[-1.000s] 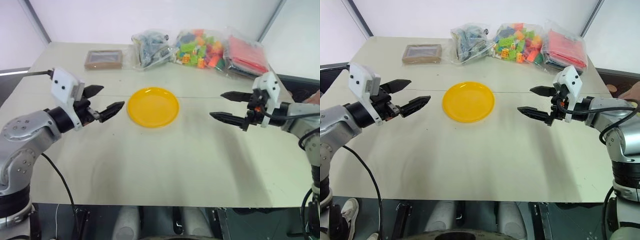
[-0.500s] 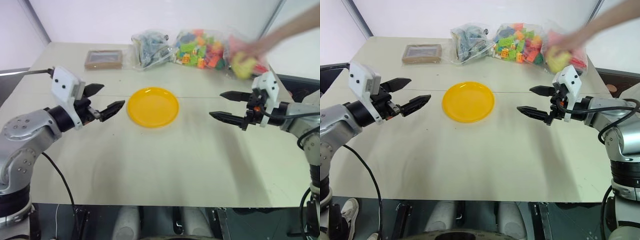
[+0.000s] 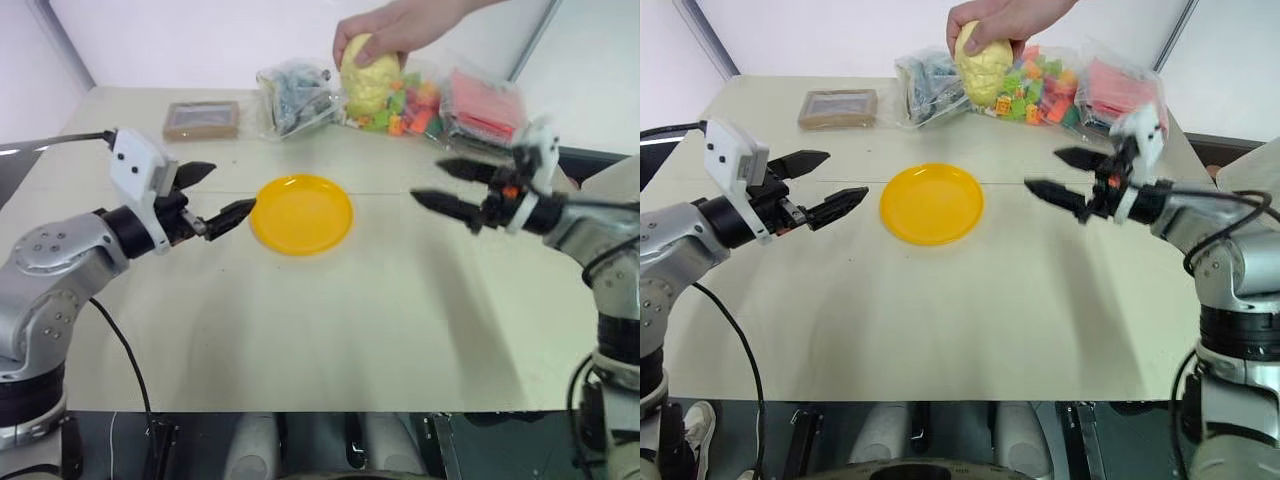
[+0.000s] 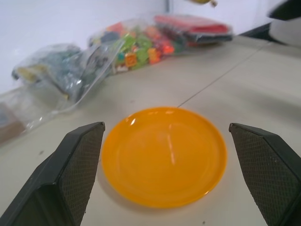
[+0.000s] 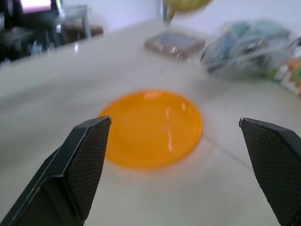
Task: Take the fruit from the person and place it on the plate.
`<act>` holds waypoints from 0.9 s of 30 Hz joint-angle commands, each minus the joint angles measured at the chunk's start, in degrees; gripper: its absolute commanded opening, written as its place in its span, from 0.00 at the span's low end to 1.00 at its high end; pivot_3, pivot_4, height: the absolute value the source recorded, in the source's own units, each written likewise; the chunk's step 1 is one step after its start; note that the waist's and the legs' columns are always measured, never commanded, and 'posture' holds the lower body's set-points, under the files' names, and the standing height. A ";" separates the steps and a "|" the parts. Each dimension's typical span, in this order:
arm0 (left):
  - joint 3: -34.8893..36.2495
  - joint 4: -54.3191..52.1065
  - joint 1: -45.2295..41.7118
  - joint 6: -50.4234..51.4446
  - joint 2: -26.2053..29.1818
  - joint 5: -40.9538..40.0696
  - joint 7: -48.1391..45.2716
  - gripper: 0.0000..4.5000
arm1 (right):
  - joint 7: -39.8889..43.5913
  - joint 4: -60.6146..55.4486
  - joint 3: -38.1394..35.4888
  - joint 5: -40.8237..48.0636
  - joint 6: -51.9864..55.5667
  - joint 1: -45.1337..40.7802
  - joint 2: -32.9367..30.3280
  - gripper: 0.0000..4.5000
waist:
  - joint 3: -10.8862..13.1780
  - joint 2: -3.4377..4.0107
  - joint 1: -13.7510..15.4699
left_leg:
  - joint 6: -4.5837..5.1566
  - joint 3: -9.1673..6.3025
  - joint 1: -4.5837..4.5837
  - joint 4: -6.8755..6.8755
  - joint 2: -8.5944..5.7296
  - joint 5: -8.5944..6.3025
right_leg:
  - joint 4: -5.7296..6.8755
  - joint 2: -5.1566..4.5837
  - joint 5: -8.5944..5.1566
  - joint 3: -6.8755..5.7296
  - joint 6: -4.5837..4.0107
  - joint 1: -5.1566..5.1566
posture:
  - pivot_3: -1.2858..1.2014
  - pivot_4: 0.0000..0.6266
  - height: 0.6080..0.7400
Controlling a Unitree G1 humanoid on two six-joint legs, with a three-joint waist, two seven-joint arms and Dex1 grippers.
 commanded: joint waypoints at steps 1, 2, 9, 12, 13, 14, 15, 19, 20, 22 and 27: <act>0.51 -1.79 -2.24 -2.40 -1.87 -1.86 0.02 0.99 | -10.04 -0.66 -3.33 5.26 6.60 -6.29 3.93 1.00 | 0.00 0.00 0.11 | 0.00 0.01 -0.01 0.00 0.00 0.00 | -0.01 -0.01 0.00 0.00 0.00 0.00 | 0.52 0.24 0.93; 0.16 -1.54 -2.60 -2.41 -2.11 -1.50 0.40 0.99 | -12.89 -0.56 -3.41 6.01 8.31 -8.04 5.52 1.00 | 0.00 0.00 0.13 | 0.00 0.01 -0.02 0.00 0.00 0.00 | -0.01 -0.02 0.00 0.00 0.00 0.00 | 0.52 0.24 0.93; -2.20 -0.94 -2.59 -3.82 -1.61 1.03 -0.59 0.99 | -21.25 0.00 -1.55 7.34 12.28 -15.11 12.00 1.00 | 0.00 0.00 0.24 | 0.00 0.06 -0.06 0.00 -0.01 0.00 | -0.01 -0.03 0.00 0.00 0.00 -0.05 | 0.52 0.24 0.93; -2.12 -1.20 -2.57 -3.79 -1.79 1.01 -0.63 0.99 | -21.92 2.24 -0.83 6.07 11.67 -16.76 12.80 1.00 | 0.00 0.00 0.25 | 0.00 0.05 -0.06 -0.01 -0.01 0.00 | -0.01 -0.02 0.00 0.00 0.00 -0.05 | 0.52 0.24 0.93; -2.03 -1.30 -2.62 -3.70 -1.87 0.90 -0.46 0.99 | -21.77 2.87 -0.51 5.81 11.40 -17.15 12.91 1.00 | 0.00 0.00 0.27 | 0.00 0.05 -0.06 -0.01 -0.01 0.00 | -0.01 -0.03 0.00 0.00 0.00 -0.05 | 0.52 0.24 0.93; -2.09 -1.39 -2.69 -3.64 -1.91 0.89 -0.32 0.99 | -21.44 3.64 0.03 5.41 10.86 -17.66 13.13 1.00 | 0.00 0.00 0.26 | 0.00 0.06 -0.06 -0.01 -0.01 0.00 | -0.01 -0.03 0.00 0.00 0.00 -0.05 | 0.52 0.24 0.93; -2.15 -1.59 -2.70 -3.58 -1.89 0.89 -0.19 0.99 | -21.33 4.37 0.35 5.11 10.45 -18.15 13.41 1.00 | 0.00 0.00 0.24 | 0.00 0.06 -0.06 -0.01 -0.01 0.00 | -0.01 -0.03 0.00 0.00 0.00 -0.05 | 0.52 0.24 0.93; -1.89 -2.11 -3.11 -3.14 -1.73 0.37 0.21 0.99 | -20.76 7.60 1.87 2.97 8.26 -19.81 14.30 1.00 | 0.00 0.01 0.03 | 0.00 0.05 -0.06 -0.02 -0.01 0.00 | 0.00 -0.02 0.00 0.00 0.00 -0.08 | 0.52 0.24 0.93; -1.77 -2.14 -3.18 -3.06 -1.66 0.24 0.27 0.99 | -20.42 8.32 2.12 2.52 7.72 -20.21 14.45 1.00 | 0.00 0.01 0.00 | 0.00 0.05 -0.06 -0.04 -0.01 0.00 | -0.01 -0.02 0.00 0.00 0.00 -0.09 | 0.52 0.24 0.93; -1.67 -2.31 -3.06 -3.01 -1.52 0.20 0.37 0.99 | -19.90 9.50 2.37 1.88 6.81 -21.00 14.73 1.00 | 0.00 0.01 -0.08 | 0.00 0.06 -0.06 -0.06 -0.01 0.00 | -0.01 -0.01 0.00 0.00 0.00 -0.10 | 0.52 0.24 0.93; -1.56 -2.86 -2.74 -2.83 -1.30 -0.01 0.79 0.99 | -18.66 12.37 3.05 0.51 4.73 -23.63 15.73 1.00 | 0.00 0.01 -0.29 | 0.00 0.06 -0.07 -0.06 -0.01 0.00 | -0.01 -0.02 0.00 0.00 0.00 -0.11 | 0.52 0.24 0.93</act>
